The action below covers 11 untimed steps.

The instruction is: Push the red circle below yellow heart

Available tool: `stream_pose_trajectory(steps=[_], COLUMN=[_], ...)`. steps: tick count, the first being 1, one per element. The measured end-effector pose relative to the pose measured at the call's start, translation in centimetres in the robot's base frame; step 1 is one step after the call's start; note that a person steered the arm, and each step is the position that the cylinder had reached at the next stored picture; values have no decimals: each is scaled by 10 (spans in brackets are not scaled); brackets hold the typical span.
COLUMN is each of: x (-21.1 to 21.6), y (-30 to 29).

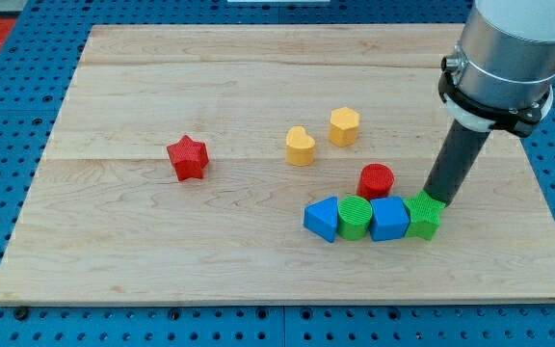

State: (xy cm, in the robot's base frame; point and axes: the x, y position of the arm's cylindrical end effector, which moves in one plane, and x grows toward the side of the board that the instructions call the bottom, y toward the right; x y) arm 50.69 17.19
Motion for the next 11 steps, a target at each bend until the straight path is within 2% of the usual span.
stream_pose_trajectory(steps=[3, 4, 5, 6, 7, 8, 11], x=[19, 22, 65, 81, 33, -6, -13], y=[7, 55, 58, 69, 128, 117, -5])
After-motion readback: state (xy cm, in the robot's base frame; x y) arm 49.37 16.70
